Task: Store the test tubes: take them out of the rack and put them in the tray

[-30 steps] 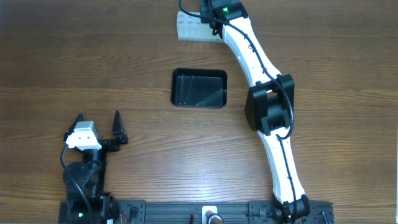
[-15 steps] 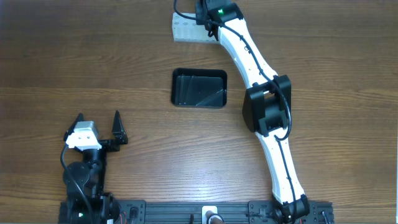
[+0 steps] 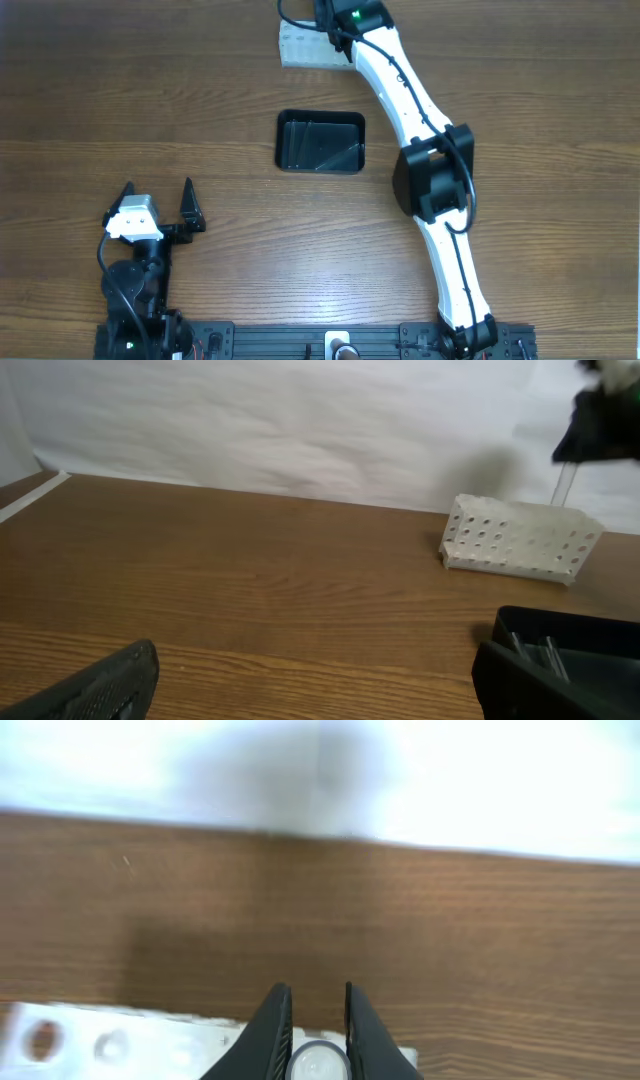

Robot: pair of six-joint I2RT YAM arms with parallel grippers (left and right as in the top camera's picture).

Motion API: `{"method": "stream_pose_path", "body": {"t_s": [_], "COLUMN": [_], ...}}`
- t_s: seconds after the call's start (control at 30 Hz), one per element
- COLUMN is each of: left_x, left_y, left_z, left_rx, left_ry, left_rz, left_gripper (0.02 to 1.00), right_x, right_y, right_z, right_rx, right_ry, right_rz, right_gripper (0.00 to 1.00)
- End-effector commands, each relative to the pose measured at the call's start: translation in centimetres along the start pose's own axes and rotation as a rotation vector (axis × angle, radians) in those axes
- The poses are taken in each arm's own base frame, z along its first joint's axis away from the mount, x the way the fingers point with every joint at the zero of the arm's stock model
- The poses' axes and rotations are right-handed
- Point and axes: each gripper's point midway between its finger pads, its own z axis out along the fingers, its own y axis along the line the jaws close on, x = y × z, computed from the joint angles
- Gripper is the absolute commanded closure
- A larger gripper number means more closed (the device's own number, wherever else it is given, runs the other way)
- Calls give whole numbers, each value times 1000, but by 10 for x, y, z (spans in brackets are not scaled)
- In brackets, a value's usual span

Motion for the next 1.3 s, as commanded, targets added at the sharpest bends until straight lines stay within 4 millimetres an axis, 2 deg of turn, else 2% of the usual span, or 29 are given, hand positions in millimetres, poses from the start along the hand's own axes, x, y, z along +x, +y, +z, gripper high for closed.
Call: {"method": "stream_pose_path", "body": {"t_s": [0.03,0.17,0.27,0.4,0.53,0.73,0.93,1.03,1.3], "left_x": [2,2,2,2,2,2,2,2,2], "left_y": [-1,-1,-1,-1,-1,-1,-1,-1,-1], "left_z": [0,0,0,0,0,0,0,0,0], "left_rx": [8,8,8,8,8,8,8,8,8], "left_ry": [6,6,6,6,6,6,6,6,6], "left_rz": [11,11,11,11,11,11,11,11,11], "left_gripper": [20,20,20,20,20,20,20,18,20], "right_x": [-71,-90,-95,-82,-53,5,29,43,104], "right_y": [-14,-20,-25,-35,-39,-30,-24,-17,-7], "right_z": [-71,-103,-125,-150,-162,-166,-164,-159,-132], "right_rx": [-1,-9,-15,-12,-14,-56,-76,-103,-62], "right_ry": [-163,-204,-203,-127,0,246,353,422,653], "right_rz": [36,51,77,125,148,183,236,283,319], "right_gripper": [980,985,982,980,982,991,989,989,989]}}
